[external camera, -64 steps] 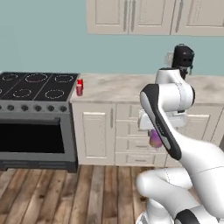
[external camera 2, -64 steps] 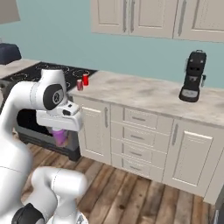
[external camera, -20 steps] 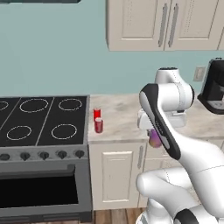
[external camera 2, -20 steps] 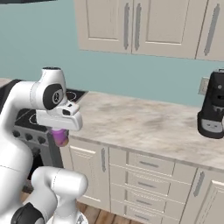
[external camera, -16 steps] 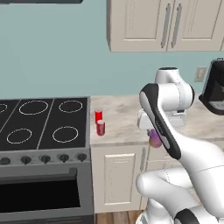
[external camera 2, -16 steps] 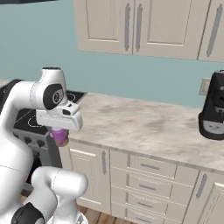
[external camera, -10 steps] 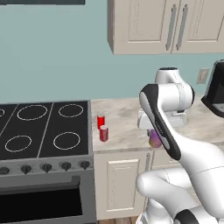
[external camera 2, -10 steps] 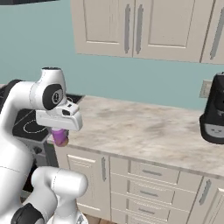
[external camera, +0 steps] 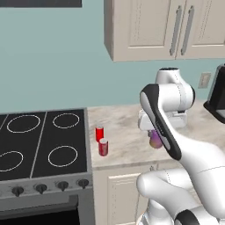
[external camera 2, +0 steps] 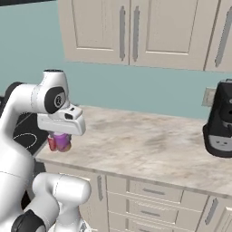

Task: Four empty soda cans are scattered around the kitchen. Gather all the cans and cluster them next to the stove for recycling.

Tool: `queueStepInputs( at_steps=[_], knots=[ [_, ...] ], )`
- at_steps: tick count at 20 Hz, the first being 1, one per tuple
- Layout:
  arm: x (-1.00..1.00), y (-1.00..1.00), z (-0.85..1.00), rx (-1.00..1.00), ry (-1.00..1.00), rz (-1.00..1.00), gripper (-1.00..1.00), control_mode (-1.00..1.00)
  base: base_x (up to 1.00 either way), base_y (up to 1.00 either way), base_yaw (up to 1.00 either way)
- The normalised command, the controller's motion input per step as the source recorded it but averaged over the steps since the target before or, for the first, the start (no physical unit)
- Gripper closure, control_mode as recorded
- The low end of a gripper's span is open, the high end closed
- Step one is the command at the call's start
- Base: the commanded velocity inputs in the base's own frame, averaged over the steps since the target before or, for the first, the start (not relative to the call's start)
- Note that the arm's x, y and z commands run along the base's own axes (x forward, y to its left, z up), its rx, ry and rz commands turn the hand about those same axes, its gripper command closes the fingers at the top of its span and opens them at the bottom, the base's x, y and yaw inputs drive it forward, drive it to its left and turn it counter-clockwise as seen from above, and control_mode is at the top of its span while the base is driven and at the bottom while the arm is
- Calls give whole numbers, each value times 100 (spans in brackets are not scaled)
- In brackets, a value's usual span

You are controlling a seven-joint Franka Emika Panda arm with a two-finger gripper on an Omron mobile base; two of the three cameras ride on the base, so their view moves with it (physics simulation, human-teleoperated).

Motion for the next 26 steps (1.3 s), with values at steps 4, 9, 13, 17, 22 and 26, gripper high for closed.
queueStepInputs(
  at_steps=[4,9,13,17,22,26],
  knots=[
    [0,0,0,0,0,0,100,100,31,26,-10],
    [0,0,0,0,0,0,100,100,22,32,-9],
    [0,0,0,0,0,0,100,100,18,39,-7],
    [22,19,-13,-2,0,-4,100,-100,7,11,-2],
    [35,14,-18,-3,-2,-4,100,-100,0,0,0],
    [18,0,-13,-5,-9,-1,100,-100,0,0,0]
  ],
)
